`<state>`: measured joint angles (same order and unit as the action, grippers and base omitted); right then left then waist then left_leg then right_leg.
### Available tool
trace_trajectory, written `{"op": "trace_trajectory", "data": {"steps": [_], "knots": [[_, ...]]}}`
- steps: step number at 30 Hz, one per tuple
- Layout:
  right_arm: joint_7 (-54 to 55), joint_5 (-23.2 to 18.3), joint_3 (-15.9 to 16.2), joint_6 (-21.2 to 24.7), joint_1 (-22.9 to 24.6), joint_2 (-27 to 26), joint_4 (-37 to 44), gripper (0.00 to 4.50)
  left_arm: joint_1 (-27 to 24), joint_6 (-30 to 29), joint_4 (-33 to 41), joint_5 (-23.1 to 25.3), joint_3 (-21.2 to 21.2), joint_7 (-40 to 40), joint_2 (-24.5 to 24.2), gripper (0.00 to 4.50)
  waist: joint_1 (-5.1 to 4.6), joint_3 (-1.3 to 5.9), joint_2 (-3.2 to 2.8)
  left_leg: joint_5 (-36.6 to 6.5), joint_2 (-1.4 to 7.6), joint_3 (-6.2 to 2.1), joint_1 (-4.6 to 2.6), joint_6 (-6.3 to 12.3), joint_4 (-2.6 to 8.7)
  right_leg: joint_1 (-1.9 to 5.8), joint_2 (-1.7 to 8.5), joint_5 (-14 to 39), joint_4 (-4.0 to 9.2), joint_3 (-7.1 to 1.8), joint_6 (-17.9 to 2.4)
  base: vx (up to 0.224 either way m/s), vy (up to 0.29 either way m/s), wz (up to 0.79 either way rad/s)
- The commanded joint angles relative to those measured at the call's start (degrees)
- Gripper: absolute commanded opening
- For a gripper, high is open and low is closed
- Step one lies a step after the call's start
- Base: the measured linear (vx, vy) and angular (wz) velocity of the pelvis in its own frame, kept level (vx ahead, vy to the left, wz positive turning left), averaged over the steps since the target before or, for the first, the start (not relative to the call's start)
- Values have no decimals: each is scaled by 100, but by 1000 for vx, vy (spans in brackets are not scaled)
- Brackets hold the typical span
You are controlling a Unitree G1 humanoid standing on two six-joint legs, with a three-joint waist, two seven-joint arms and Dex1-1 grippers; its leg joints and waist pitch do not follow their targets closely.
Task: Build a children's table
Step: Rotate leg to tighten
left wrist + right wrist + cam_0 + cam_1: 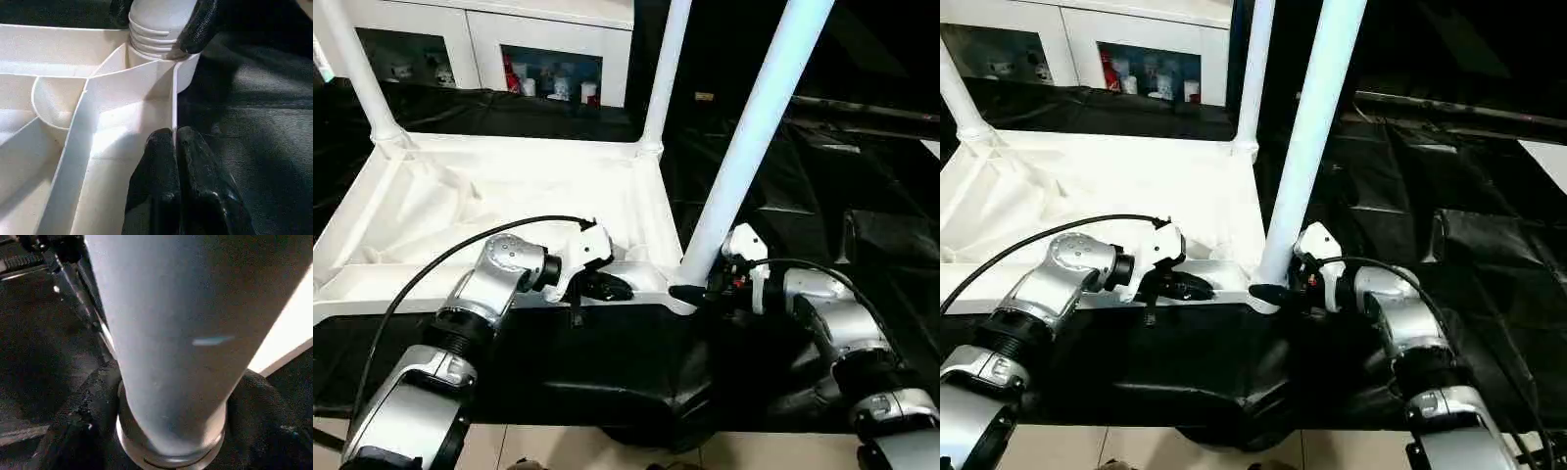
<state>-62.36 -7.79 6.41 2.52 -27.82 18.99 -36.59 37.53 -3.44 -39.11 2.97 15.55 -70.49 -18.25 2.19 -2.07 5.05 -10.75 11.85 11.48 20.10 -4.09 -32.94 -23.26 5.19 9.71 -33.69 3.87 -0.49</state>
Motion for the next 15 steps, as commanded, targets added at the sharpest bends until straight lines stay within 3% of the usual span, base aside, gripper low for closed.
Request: {"op": "trace_trajectory", "data": {"steps": [1, 3, 5, 6, 8, 10, 11, 12, 13, 15], "knots": [[229, 13, 81, 164, 75, -150, 18, 272, -69, -39, -261, 126, 72, 412, 204, 0, 23, 261, 42, -1153, 188, -68, -16, 322, 369, 234, 318, 1456, 349, -245, -1208, 0, 0, 0], [1011, 148, -32, 225, 69, -394, -188, 272, 0, -130, -350, 174, 33, 834, 402, 0, 5, 223, 36, -1561, 187, -85, -38, 129, 394, 175, 323, 2180, 423, -251, -1004, 0, 0, 0], [2111, 211, -275, 361, 4, -768, -487, 272, 121, -258, -517, 232, -11, 1380, 699, 0, -19, 220, -9, -1891, 181, -123, -61, -59, 413, 145, 337, 2675, 469, -240, -838, 0, 0, 0], [2596, 184, -408, 466, -30, -969, -595, 272, 197, -271, -641, 265, -50, 1727, 872, 0, -52, 207, 5, -2053, 172, -136, -63, -132, 420, 124, 325, 2926, 506, -228, -726, 0, 0, 0], [3293, 122, -598, 645, -135, -1332, -778, 272, 354, -288, -907, 287, -126, 2314, 1197, 0, -72, 212, -44, -2281, 158, -167, -88, -179, 411, 102, 331, 3264, 547, -210, -579, 0, 0, 0], [3806, 113, -677, 681, -293, -1663, -965, 272, 451, -324, -1082, 334, -92, 2588, 1456, 0, -101, 200, -38, -2462, 140, -182, -101, -183, 409, 70, 317, 3491, 605, -183, -466, 0, 0, 0], [3949, 159, -645, 632, -363, -1775, -1035, 272, 468, -340, -1114, 356, -56, 2614, 1539, 0, -107, 215, -65, -2507, 132, -193, -115, -183, 406, 71, 329, 3600, 633, -168, -391, 0, 0, 0], [3967, 166, -640, 625, -374, -1789, -1045, 272, 471, -341, -1119, 359, -52, 2617, 1550, 0, -110, 222, -57, -2487, 130, -203, -93, -143, 416, 103, 328, 3572, 649, -150, -348, 0, 0, 0], [4075, 241, -586, 570, -436, -1861, -1103, 272, 489, -347, -1147, 378, -27, 2623, 1603, 0, -104, 226, -88, -2469, 136, -206, -89, -128, 427, 111, 333, 3505, 655, -150, -348, 0, 0, 0], [4199, 512, -388, 374, -536, -1900, -1187, 272, 516, -336, -1181, 424, 12, 2604, 1642, 0, -121, 224, -84, -2520, 131, -202, -72, -117, 442, 98, 314, 3371, 655, -144, -376, 0, 0, 0]]}}
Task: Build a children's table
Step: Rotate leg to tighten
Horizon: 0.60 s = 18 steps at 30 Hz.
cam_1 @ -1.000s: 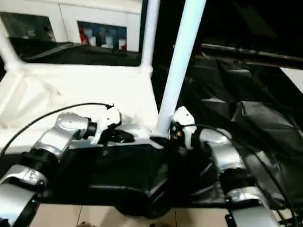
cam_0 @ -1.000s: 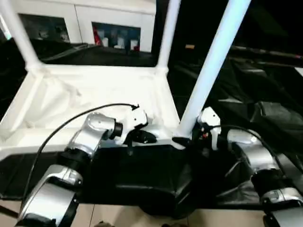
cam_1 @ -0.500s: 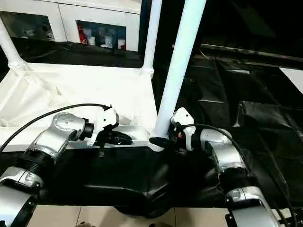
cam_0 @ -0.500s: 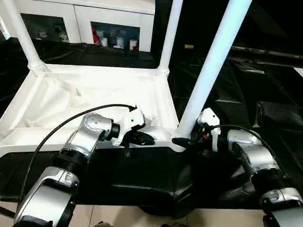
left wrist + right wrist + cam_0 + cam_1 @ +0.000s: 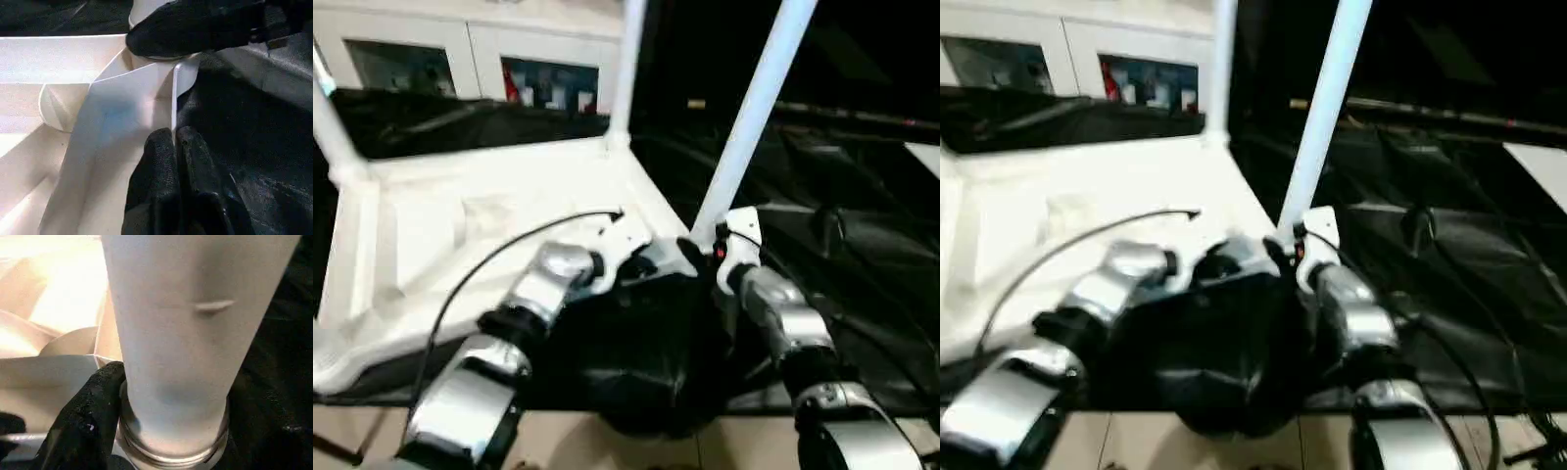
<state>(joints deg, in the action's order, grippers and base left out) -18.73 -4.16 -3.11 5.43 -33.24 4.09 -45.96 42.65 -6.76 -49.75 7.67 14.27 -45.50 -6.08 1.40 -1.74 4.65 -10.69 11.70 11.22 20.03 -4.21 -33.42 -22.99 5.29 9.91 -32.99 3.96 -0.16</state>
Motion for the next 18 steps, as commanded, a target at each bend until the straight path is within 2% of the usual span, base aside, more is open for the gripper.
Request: {"op": "trace_trajectory", "data": {"steps": [1, 3, 4, 5, 8, 9, 10, 11, 12, 14, 15, 16, 17, 18], "knots": [[-187, 323, 689, -178, -45, -409, -291, 272, 27, 15, -155, 2, 158, 78, 417, 0, -43, 192, -53, -2557, 145, -176, -72, -111, 486, 62, 310, 3362, 588, -154, -412, 0, 0, 0], [-295, 291, 653, -315, -49, -393, -281, 272, 36, 45, -196, 35, 162, 46, 376, 0, -52, 188, -46, -2627, 143, -169, -81, -57, 481, 52, 313, 3373, 602, -157, -425, 0, 0, 0], [-352, 249, 606, -367, -54, -380, -273, 327, 41, 67, -221, 51, 169, 15, 345, 0, -50, 190, -40, -2619, 142, -167, -83, -39, 479, 49, 312, 3361, 603, -159, -431, 0, 0, 0], [-496, 91, 444, -400, -81, -342, -257, 341, 44, 120, -270, 89, 219, -149, 245, 0, -44, 193, -29, -2567, 140, -162, -79, -2, 478, 52, 314, 3308, 591, -169, -459, 0, 0, 0], [-862, -26, 374, -427, -102, -141, -230, 347, 19, 116, -226, 87, 269, -426, 63, 0, -40, 199, -43, -2460, 159, -157, -49, 49, 494, 76, 323, 3081, 560, -192, -554, 0, 0, 0], [-1090, 4, 420, -451, -89, -23, -191, 381, 15, 174, -204, 81, 284, -551, -12, 0, -37, 198, -37, -2408, 163, -149, -38, 64, 498, 89, 318, 2958, 548, -194, -611, 0, 0, 0], [-1090, 4, 420, -451, -89, -23, -191, 386, 15, 174, -204, 81, 284, -551, -12, 0, -29, 203, -40, -2379, 167, -146, -38, 76, 495, 92, 317, 2882, 537, -199, -645, 0, 0, 0], [-1334, 28, 469, -471, -73, 85, -152, 386, 15, 230, -188, 74, 294, -667, -78, 0, -27, 202, -39, -2311, 169, -132, -33, 95, 496, 90, 318, 2742, 523, -213, -712, 0, 0, 0], [-1534, 24, 505, -470, -57, 156, -117, 386, 21, 251, -181, 66, 293, -738, -117, 0, -30, 205, -36, -2220, 166, -132, -2, 117, 501, 128, 318, 2625, 501, -215, -761, 0, 0, 0], [-2536, -15, 780, -375, 129, 554, 249, 386, 31, 320, -116, 33, 316, -1130, -313, 0, -9, 226, -49, -2049, 169, -114, -9, 179, 486, 155, 312, 2347, 473, -224, -847, 0, 0, 0], [-2980, -49, 885, -326, 227, 752, 442, 386, 30, 383, -84, 28, 332, -1333, -413, 0, 18, 233, -37, -1880, 167, -87, 0, 283, 467, 181, 305, 2073, 449, -240, -910, 0, 0, 0], [-2980, -49, 885, -326, 227, 752, 442, 386, 30, 383, -84, 28, 332, -1333, -413, 0, 37, 242, -35, -1793, 182, -83, -1, 317, 461, 186, 317, 1945, 428, -248, -959, 52, -20, 6], [-3429, -116, 961, -264, 322, 977, 648, 386, 18, 488, -40, 1, 346, -1590, -531, 0, 32, 243, -53, -1669, 184, -80, 9, 355, 464, 191, 303, 1706, 400, -246, -1080, 57, -21, 1], [-3714, -179, 974, -211, 360, 1142, 759, 386, -3, 533, 17, -42, 356, -1829, -629, 0, 53, 264, -76, -1474, 189, -82, 33, 377, 459, 235, 303, 1406, 352, -238, -1175, 57, -21, 1]]}}
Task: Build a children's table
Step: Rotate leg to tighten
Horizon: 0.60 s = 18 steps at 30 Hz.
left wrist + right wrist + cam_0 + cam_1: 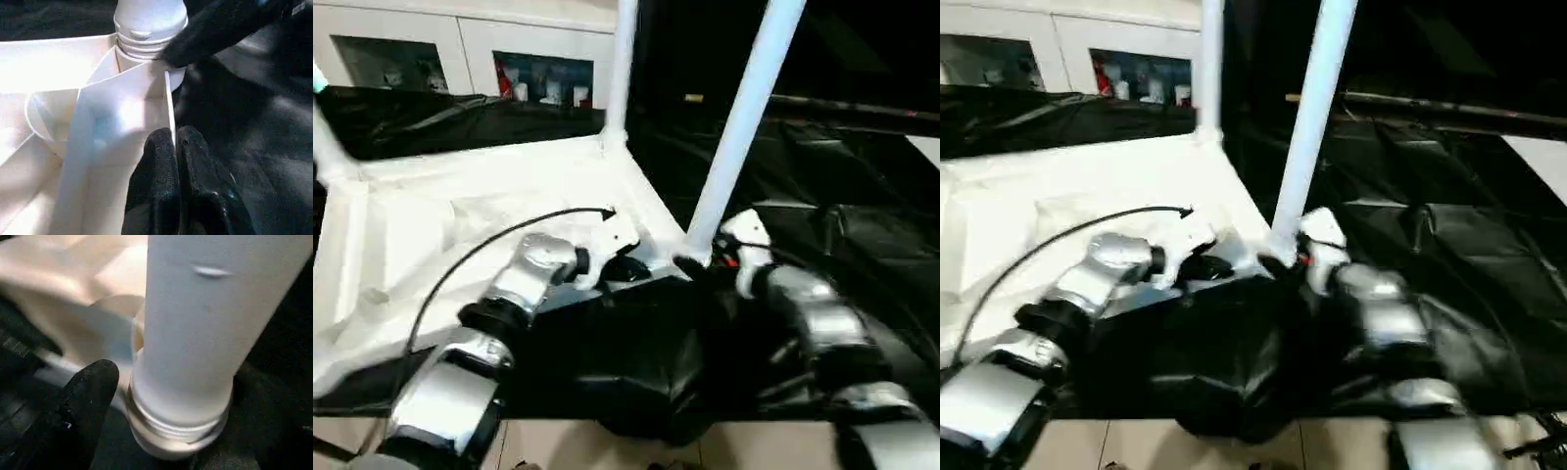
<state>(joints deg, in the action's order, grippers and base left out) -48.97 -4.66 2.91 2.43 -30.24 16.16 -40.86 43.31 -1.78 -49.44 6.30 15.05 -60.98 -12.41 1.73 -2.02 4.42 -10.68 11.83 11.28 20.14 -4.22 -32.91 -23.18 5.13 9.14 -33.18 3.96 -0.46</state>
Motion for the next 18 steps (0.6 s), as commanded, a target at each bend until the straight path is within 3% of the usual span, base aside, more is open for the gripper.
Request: {"op": "trace_trajectory", "data": {"steps": [1, 3, 7, 11, 15, 18], "knots": [[-896, -173, 381, 119, 85, 63, 321, 386, -112, 61, 73, 18, 289, -552, -76, 0, 28, 301, -46, -1403, 183, -73, 7, 401, 394, 249, 319, 1325, 356, -238, -1205, 61, -20, -2], [-1072, -203, 387, 144, 100, 164, 371, 386, -146, 45, 144, -42, 300, -769, -145, 0, 44, 328, -39, -1005, 173, -51, 0, 505, 356, 275, 306, 572, 250, -242, -1485, 60, -16, 0], [-1721, -273, 487, 253, 165, 497, 580, 386, -271, -33, 418, -227, 354, -1506, -384, 0, 82, 324, -44, -635, 194, -27, -10, 705, 331, 316, 288, -68, 165, -228, -1785, 13, -1, 0], [-1909, -325, 478, 396, 162, 550, 705, 386, -326, -91, 537, -320, 332, -1766, -465, 0, 147, 304, -55, -780, 224, 3, -39, 619, 333, 289, 289, 180, 173, -222, -1782, 0, 0, 0], [-1966, -319, 536, 425, 151, 537, 711, 356, -335, -84, 542, -308, 321, -1742, -486, 0, 193, 279, -45, -1103, 218, -9, -39, 347, 355, 277, 311, 923, 236, -238, -1537, 0, 0, 0], [-2002, -366, 546, 489, 159, 519, 743, 328, -353, -107, 582, -320, 307, -1728, -514, 0, 201, 279, -41, -1104, 210, -18, -35, 279, 359, 275, 314, 1071, 245, -244, -1437, 0, 0, 0]]}}
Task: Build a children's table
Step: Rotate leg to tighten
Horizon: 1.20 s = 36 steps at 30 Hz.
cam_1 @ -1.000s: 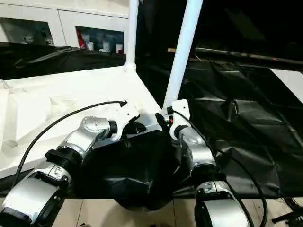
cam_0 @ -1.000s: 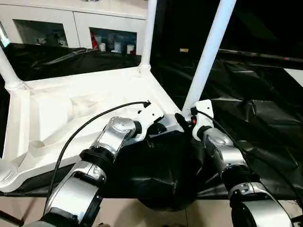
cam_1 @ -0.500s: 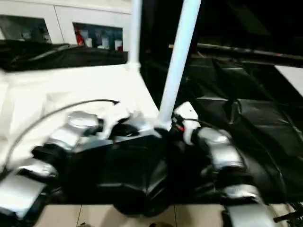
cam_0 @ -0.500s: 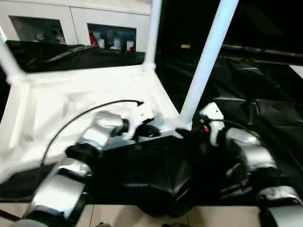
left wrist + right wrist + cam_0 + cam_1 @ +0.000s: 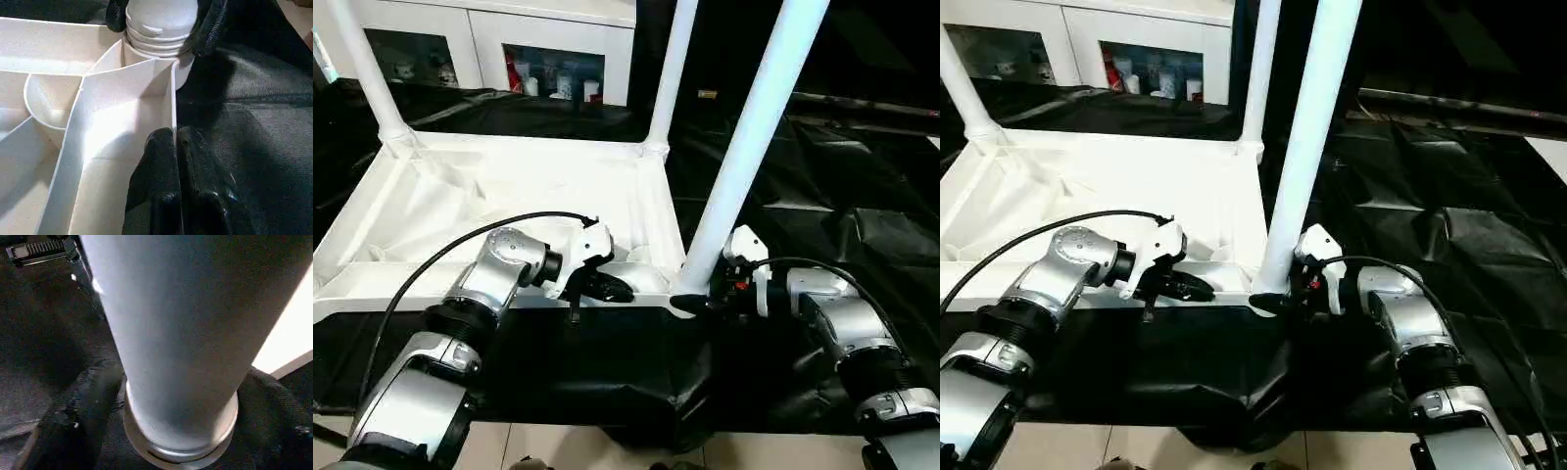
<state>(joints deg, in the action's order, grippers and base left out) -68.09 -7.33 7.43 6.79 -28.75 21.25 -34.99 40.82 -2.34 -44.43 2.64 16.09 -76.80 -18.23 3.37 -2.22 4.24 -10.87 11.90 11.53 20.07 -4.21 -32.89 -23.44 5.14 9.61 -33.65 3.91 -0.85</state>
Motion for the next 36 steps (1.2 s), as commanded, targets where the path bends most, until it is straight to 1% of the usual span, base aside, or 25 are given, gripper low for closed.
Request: {"op": "trace_trajectory", "data": {"steps": [1, 3, 6, 7, 9, 10, 12, 13, 14, 15, 16, 17, 18, 20, 22, 23, 26, 28, 29, 31, 32, 33, 34, 35, 36], "knots": [[-91, -112, 93, 73, 18, 3, 168, 328, -111, -64, 97, 43, 202, -141, 59, 0, 38, 297, -23, -1075, 204, -45, -26, 276, 358, 297, 314, 1028, 294, -239, -1388, 0, 0, 0], [-27, -151, 40, 152, 62, -52, 210, 299, -111, -62, 83, 70, 185, -24, 58, 0, 34, 307, -29, -1030, 201, -46, -24, 272, 352, 297, 307, 942, 280, -239, -1391, 0, 0, 0], [281, -118, -53, 197, 96, -175, 178, 285, -70, -6, -51, 152, 145, 289, 100, 0, 28, 297, -27, -1067, 192, -49, -20, 258, 358, 285, 306, 1000, 292, -239, -1359, 0, 0, 0], [927, 34, -147, 233, 57, -350, -51, 281, 3, 27, -212, 219, 68, 723, 205, 0, 26, 293, -31, -1130, 191, -50, -24, 246, 360, 278, 308, 1089, 304, -239, -1345, 0, 0, 0], [1182, 95, -178, 266, 39, -416, -145, 276, 34, 32, -275, 239, 35, 896, 253, 0, -15, 262, -18, -1534, 166, -81, -39, 82, 379, 234, 335, 1876, 397, -249, -1129, 0, 0, 0], [1850, 271, -223, 307, 4, -596, -362, 274, 129, -49, -433, 306, -19, 1343, 393, 0, -29, 256, -33, -1685, 161, -99, -57, 16, 391, 211, 338, 2242, 434, -246, -997, 0, 0, 0], [2721, 267, -427, 426, -52, -942, -582, 273, 220, -140, -566, 381, -38, 1798, 584, 0, -77, 240, -50, -1906, 155, -117, -81, -111, 408, 166, 326, 2651, 484, -239, -847, 0, 0, 0], [3516, 226, -630, 517, -128, -1267, -767, 272, 303, -231, -685, 421, -69, 2229, 799, 0, -106, 239, -57, -1975, 141, -131, -79, -154, 412, 156, 326, 2858, 505, -234, -739, 0, 0, 0], [3516, 226, -630, 517, -128, -1267, -767, 272, 303, -231, -685, 421, -69, 2229, 799, 0, -123, 239, -51, -2000, 145, -143, -78, -178, 418, 152, 332, 2937, 519, -229, -695, 0, 0, 0], [4030, 207, -749, 552, -183, -1489, -870, 272, 351, -297, -753, 432, -89, 2485, 954, 0, -139, 242, -86, -2038, 136, -159, -74, -179, 421, 153, 337, 3041, 537, -220, -626, 0, 0, 0], [4297, 177, -812, 559, -225, -1647, -932, 272, 376, -343, -792, 439, -86, 2624, 1070, 0, -164, 243, -78, -2130, 140, -158, -88, -173, 419, 130, 327, 3040, 563, -214, -619, 0, 0, 0], [4420, 161, -840, 562, -245, -1723, -961, 272, 389, -366, -811, 443, -84, 2691, 1126, 0, -167, 250, -72, -2141, 137, -159, -87, -166, 417, 136, 320, 3005, 560, -210, -617, 0, 0, 0], [4712, 155, -874, 539, -321, -1971, -1032, 272, 422, -405, -869, 460, -68, 2862, 1309, 0, -174, 250, -93, -2139, 138, -158, -73, -143, 428, 139, 313, 2891, 561, -214, -626, 0, 0, 0], [4801, 252, -776, 410, -375, -2131, -1054, 272, 432, -398, -896, 464, -37, 2904, 1443, 0, -181, 250, -85, -2209, 132, -153, -85, -132, 430, 126, 304, 2828, 568, -206, -637, 0, 0, 0], [4762, 387, -632, 176, -403, -2186, -1070, 272, 437, -365, -908, 469, -3, 2881, 1509, 0, -177, 255, -81, -2191, 130, -155, -60, -89, 436, 150, 314, 2806, 571, -204, -612, 0, 0, 0], [4663, 471, -555, -105, -420, -2199, -1068, 328, 457, -317, -972, 505, 3, 2874, 1526, 0, -172, 255, -86, -2154, 133, -151, -62, -57, 437, 146, 317, 2755, 571, -212, -615, 0, 0, 0], [4642, 486, -541, -183, -427, -2201, -1072, 341, 458, -304, -993, 520, 1, 2870, 1522, 0, -171, 257, -80, -2108, 138, -148, -47, -30, 441, 156, 312, 2640, 552, -215, -667, 0, 0, 0], [4432, 389, -582, -216, -423, -2151, -1006, 365, 428, -272, -976, 554, 33, 2773, 1430, 0, -167, 253, -83, -2091, 141, -143, -50, -7, 443, 159, 318, 2574, 549, -223, -703, 0, 0, 0], [4198, 358, -549, -249, -408, -2046, -923, 379, 394, -254, -944, 567, 67, 2630, 1321, 0, -159, 257, -66, -2067, 139, -138, -47, 21, 442, 166, 319, 2538, 551, -223, -714, 0, 0, 0], [3940, 323, -502, -230, -379, -1949, -831, 386, 368, -262, -911, 570, 96, 2494, 1234, 0, -159, 258, -76, -2009, 147, -140, -29, 53, 449, 184, 317, 2396, 526, -227, -756, 0, 0, 0], [3671, 277, -464, -237, -351, -1853, -758, 391, 355, -271, -899, 581, 118, 2387, 1161, 0, -160, 267, -70, -1930, 151, -140, -10, 81, 447, 214, 319, 2251, 506, -228, -791, 0, 0, 0], [3371, 254, -401, -266, -311, -1718, -672, 391, 342, -279, -882, 598, 151, 2258, 1079, 0, -151, 270, -75, -1853, 159, -130, -15, 110, 442, 215, 321, 2094, 494, -235, -845, 0, 0, 0], [3044, 253, -315, -318, -255, -1548, -571, 391, 320, -291, -848, 619, 202, 2076, 978, 0, -147, 274, -54, -1820, 160, -123, -19, 140, 435, 218, 315, 2025, 487, -232, -868, 0, 0, 0], [2653, 252, -227, -374, -185, -1345, -456, 391, 287, -297, -801, 645, 268, 1840, 851, 0, -159, 282, -51, -1663, 159, -121, 25, 196, 430, 253, 319, 1784, 437, -238, -989, 0, 0, 0], [2276, 214, -179, -383, -121, -1133, -331, 391, 245, -306, -726, 669, 348, 1561, 704, 0, -141, 284, -57, -1606, 163, -126, 29, 204, 432, 270, 325, 1758, 435, -229, -998, 0, 0, 0]]}}
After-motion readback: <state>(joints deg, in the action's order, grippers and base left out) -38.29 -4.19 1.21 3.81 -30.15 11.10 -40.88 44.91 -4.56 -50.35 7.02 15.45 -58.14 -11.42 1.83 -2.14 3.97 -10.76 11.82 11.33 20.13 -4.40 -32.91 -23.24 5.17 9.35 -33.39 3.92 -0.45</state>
